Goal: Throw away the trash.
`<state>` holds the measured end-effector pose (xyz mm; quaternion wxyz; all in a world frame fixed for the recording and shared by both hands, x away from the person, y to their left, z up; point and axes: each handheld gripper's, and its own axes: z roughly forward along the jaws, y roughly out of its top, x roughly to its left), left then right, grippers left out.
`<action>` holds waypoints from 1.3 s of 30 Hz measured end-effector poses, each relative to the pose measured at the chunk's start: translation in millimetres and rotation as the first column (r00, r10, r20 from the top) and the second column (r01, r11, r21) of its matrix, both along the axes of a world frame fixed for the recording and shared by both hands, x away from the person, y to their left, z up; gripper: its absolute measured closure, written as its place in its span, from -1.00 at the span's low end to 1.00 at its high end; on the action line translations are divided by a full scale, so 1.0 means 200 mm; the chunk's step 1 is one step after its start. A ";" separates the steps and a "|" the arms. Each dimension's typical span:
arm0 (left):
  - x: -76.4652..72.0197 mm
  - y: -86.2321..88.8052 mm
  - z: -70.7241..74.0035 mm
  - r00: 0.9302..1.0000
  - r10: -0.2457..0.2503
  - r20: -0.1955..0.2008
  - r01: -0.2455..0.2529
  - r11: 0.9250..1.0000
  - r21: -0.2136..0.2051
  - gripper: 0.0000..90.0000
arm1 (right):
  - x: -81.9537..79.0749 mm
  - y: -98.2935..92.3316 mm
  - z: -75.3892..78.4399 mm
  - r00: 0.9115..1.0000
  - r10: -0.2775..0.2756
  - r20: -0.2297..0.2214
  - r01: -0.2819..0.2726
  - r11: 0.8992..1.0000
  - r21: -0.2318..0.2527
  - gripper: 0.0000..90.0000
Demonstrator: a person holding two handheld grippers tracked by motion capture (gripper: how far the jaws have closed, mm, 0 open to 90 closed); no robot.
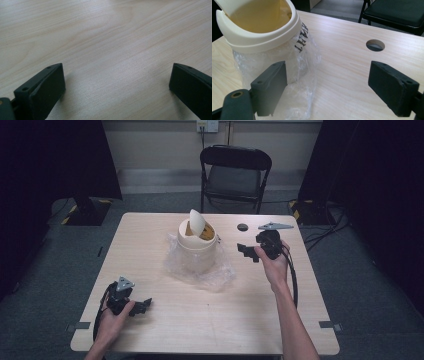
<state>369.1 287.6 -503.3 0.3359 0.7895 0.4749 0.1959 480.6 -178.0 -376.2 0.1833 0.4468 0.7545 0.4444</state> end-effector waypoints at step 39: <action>0.00 0.00 0.00 1.000 -0.004 -0.001 0.004 1.000 0.007 -1.00 | -0.44 -0.29 -0.44 0.985 -0.125 -0.118 0.117 0.991 -0.069 -0.66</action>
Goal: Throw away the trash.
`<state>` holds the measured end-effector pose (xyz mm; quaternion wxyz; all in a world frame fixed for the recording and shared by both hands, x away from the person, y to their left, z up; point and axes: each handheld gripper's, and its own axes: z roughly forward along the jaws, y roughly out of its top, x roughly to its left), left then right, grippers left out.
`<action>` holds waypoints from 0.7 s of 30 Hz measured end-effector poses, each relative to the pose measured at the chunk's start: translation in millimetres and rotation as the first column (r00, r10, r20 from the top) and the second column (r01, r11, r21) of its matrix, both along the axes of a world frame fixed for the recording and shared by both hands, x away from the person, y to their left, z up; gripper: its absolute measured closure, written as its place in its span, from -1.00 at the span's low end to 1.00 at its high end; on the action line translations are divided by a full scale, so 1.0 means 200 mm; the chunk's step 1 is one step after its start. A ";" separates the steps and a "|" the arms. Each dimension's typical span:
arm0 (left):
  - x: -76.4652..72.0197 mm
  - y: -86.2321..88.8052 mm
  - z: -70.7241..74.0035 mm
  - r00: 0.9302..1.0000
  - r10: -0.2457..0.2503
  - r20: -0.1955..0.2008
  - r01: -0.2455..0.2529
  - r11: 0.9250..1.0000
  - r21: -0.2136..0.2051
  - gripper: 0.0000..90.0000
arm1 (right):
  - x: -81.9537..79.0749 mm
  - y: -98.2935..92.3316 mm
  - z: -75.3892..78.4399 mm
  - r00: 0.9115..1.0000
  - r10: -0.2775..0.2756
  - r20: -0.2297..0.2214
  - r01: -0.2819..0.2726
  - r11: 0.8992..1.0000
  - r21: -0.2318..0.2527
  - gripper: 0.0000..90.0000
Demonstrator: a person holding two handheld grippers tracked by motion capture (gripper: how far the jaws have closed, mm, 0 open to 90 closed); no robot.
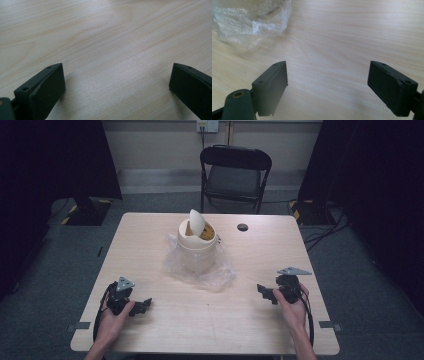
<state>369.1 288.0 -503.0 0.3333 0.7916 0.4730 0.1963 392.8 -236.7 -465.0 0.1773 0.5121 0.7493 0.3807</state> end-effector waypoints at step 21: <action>0.00 0.00 0.00 1.000 0.000 0.000 0.000 1.000 0.001 -1.00 | -0.12 -0.03 -0.17 0.998 -0.052 0.024 0.055 0.989 -0.137 -0.72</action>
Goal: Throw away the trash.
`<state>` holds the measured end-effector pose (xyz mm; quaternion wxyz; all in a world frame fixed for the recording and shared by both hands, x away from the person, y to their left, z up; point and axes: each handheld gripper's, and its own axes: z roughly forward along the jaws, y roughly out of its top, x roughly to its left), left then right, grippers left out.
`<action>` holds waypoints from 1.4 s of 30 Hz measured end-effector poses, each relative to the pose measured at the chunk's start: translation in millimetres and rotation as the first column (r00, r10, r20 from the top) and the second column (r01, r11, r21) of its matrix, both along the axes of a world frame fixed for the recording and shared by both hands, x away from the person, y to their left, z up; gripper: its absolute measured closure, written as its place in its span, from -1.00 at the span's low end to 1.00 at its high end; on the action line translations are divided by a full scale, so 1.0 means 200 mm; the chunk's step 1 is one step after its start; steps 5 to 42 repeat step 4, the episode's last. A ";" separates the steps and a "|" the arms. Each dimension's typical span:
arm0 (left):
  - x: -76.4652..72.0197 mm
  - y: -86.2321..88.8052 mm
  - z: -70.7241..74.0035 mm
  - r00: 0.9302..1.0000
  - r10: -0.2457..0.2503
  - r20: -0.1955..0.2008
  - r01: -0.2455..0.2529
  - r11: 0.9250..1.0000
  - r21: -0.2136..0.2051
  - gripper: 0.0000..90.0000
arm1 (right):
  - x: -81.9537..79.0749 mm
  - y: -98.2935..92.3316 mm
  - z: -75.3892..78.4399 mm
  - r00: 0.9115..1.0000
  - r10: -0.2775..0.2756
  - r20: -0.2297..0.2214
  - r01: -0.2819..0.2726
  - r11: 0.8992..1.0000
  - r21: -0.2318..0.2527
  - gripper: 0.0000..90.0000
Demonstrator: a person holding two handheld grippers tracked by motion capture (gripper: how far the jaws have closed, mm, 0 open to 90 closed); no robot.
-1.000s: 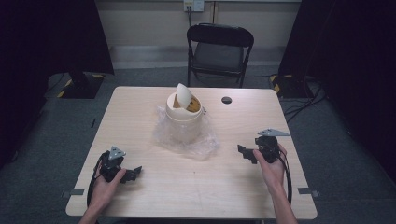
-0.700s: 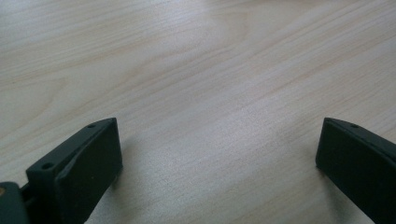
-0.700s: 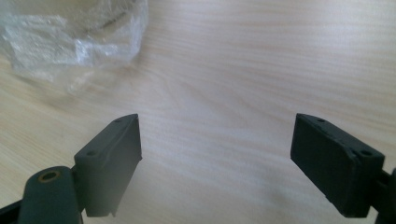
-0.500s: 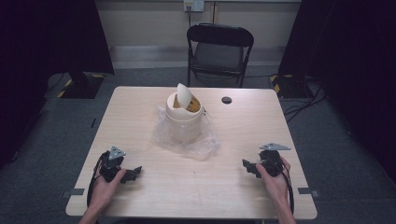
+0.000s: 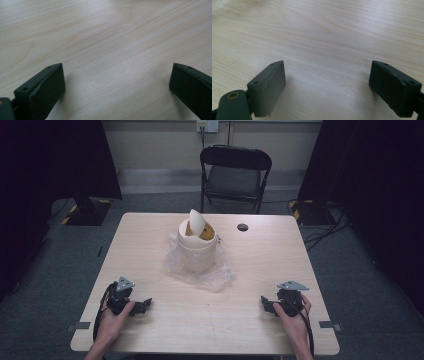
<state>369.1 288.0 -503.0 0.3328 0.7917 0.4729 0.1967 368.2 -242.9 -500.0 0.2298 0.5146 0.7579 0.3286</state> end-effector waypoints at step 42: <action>0.00 0.00 0.00 1.000 0.000 0.000 0.000 1.000 0.000 -1.00 | 0.00 0.00 0.00 1.000 0.000 0.000 0.000 1.000 -0.001 -0.72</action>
